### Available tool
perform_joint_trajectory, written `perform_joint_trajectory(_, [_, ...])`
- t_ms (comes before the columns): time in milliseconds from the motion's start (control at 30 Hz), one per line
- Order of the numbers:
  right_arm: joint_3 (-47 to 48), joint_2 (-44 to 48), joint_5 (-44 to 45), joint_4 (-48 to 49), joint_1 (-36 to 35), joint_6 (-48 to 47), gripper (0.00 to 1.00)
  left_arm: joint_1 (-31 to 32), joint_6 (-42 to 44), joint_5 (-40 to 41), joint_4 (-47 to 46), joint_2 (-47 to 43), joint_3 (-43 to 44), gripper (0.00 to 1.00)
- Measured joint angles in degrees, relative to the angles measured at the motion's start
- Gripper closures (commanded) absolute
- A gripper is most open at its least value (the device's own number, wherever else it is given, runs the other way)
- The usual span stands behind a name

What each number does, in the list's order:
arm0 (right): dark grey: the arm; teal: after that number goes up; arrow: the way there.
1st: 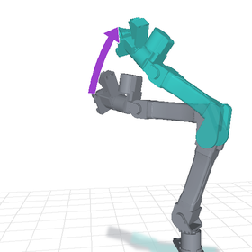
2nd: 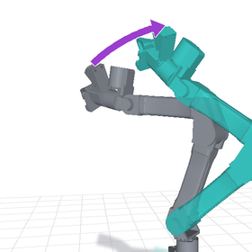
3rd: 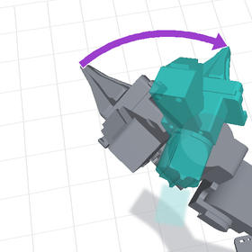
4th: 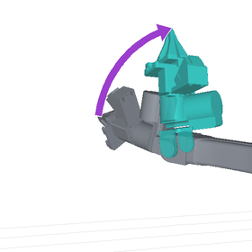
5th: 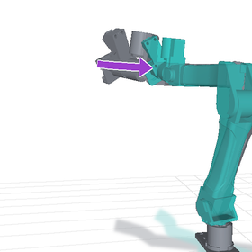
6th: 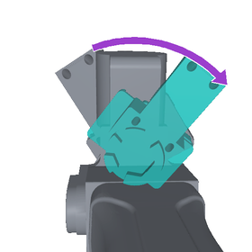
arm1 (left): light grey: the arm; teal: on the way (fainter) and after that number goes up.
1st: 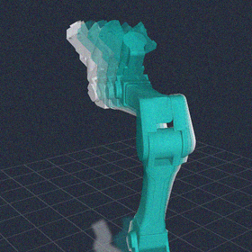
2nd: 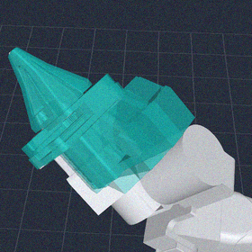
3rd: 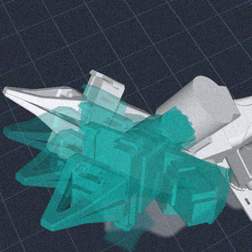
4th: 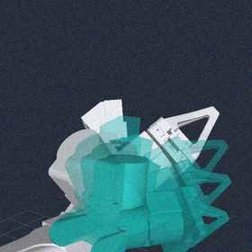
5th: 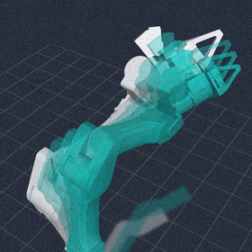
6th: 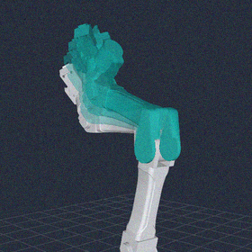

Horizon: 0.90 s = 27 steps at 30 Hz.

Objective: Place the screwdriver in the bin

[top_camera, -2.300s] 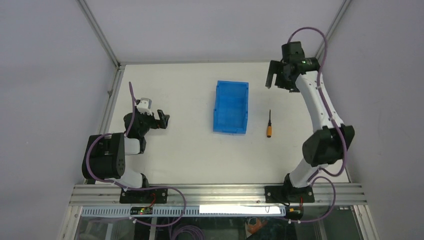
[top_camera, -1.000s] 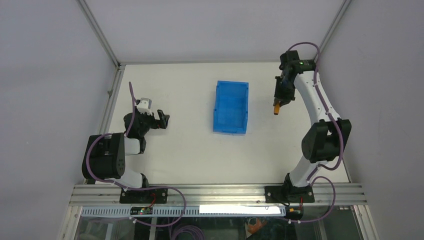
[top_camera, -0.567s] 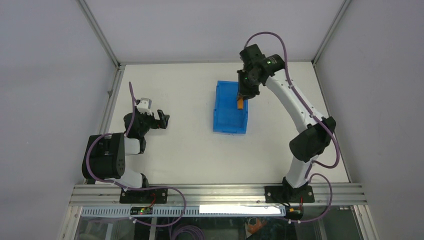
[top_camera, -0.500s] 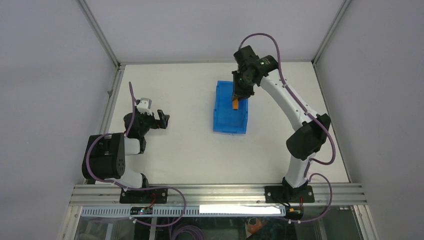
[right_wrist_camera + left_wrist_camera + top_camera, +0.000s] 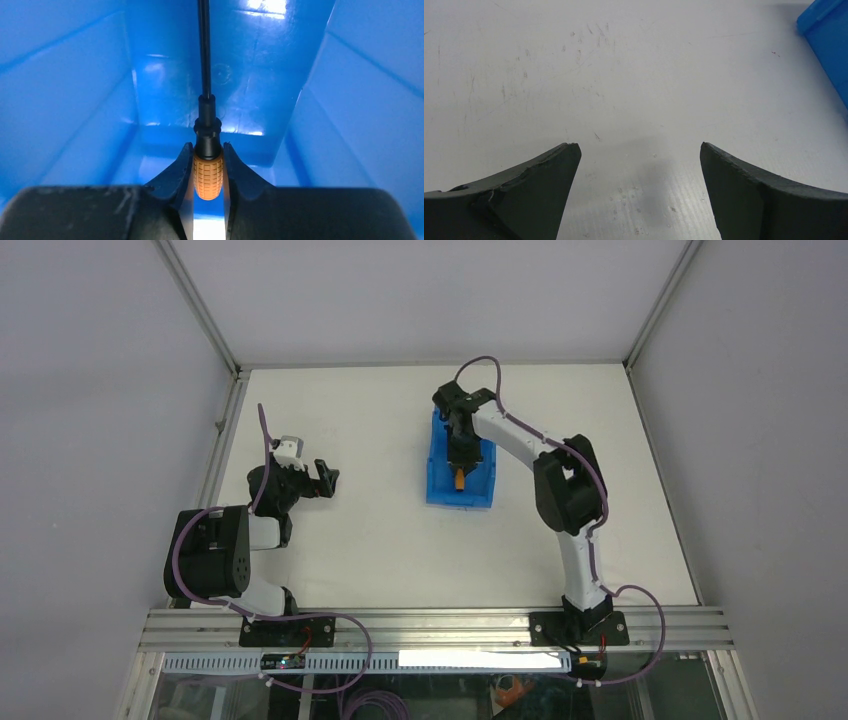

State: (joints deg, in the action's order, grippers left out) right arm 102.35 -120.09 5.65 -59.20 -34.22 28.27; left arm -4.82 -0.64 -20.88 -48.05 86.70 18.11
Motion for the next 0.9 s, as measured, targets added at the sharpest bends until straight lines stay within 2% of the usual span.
perform_joint_trajectory(200, [-3.58, -2.47, 2.45, 3.67, -0.55, 1.29, 0.73, 0.0, 0.0, 0.0, 0.0, 0.0, 0.0, 0.01])
perform_joint_trajectory(433, [-3.58, -3.5, 5.31, 5.62, -0.61, 1.9, 0.61, 0.0, 0.0, 0.0, 0.0, 0.0, 0.0, 0.01])
perform_joint_trajectory(667, [-3.58, -2.14, 7.63, 5.62, -0.68, 1.68, 0.59, 0.0, 0.0, 0.0, 0.0, 0.0, 0.0, 0.01])
perform_joint_trajectory(800, [-3.58, 3.21, 9.2, 5.42, -1.22, 0.15, 0.59, 0.0, 0.0, 0.0, 0.0, 0.0, 0.0, 0.01])
perform_joint_trajectory(867, [-3.58, 7.89, 9.75, 5.88, -1.57, -1.64, 0.47, 0.0, 0.0, 0.0, 0.0, 0.0, 0.0, 0.01])
perform_joint_trajectory(900, [-3.58, 10.12, 10.01, 6.27, -1.68, -2.4, 0.28, 0.0, 0.0, 0.0, 0.0, 0.0, 0.0, 0.01])
